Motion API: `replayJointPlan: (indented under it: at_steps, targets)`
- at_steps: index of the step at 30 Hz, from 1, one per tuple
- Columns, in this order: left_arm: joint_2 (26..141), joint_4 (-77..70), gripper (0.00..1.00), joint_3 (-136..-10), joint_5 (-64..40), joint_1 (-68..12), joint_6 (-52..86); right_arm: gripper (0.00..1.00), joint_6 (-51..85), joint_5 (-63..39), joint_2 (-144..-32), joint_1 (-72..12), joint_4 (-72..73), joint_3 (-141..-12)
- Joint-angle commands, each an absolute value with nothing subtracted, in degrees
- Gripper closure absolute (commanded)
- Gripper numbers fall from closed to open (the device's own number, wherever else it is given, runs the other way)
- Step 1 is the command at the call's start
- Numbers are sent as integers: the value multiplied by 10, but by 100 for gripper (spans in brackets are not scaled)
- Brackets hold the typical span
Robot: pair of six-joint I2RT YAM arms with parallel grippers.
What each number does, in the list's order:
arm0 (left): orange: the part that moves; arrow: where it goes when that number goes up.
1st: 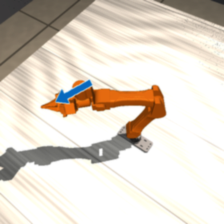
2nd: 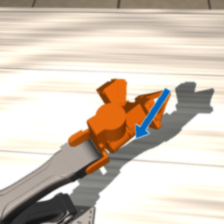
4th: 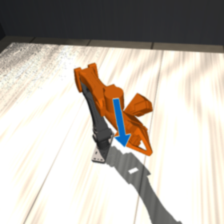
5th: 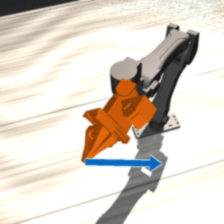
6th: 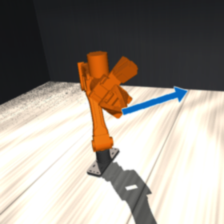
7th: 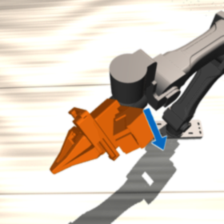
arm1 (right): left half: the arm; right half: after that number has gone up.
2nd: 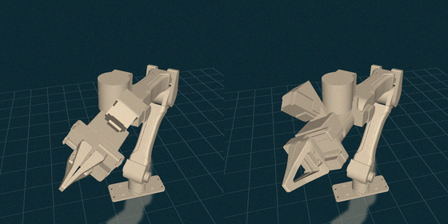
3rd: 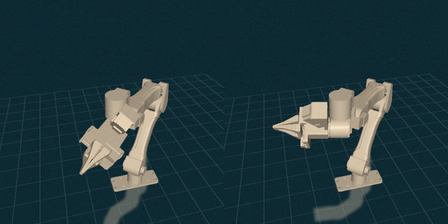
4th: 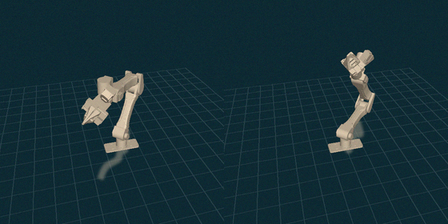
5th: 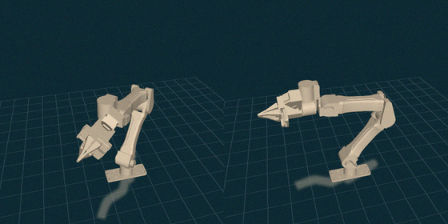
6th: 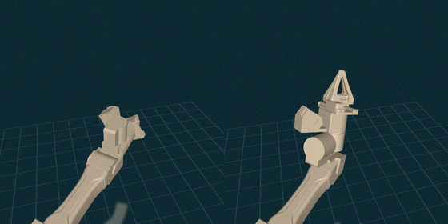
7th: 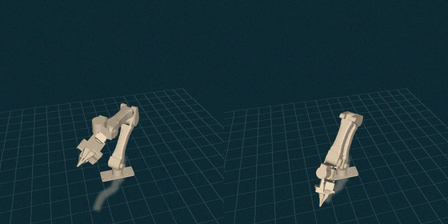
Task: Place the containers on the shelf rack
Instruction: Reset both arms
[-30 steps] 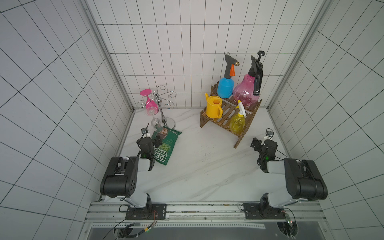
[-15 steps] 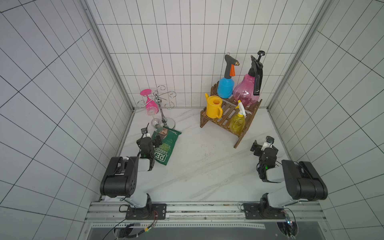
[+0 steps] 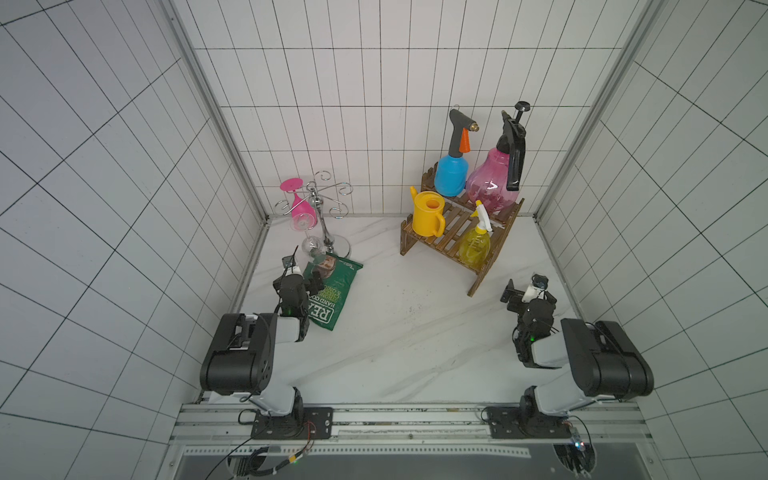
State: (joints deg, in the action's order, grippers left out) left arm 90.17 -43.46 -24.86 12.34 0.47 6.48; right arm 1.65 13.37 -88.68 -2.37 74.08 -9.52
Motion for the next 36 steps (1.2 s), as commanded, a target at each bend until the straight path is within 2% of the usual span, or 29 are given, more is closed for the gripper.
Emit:
replayJointPlan:
  at_steps: [1,36]
  targets:
    - [893,-435,2,-259,120,4,66,1,9,137,-893,-29,780,-87]
    - [893,-435,2,-258,120,4,66,1,7,131,-903,-29,807,-77]
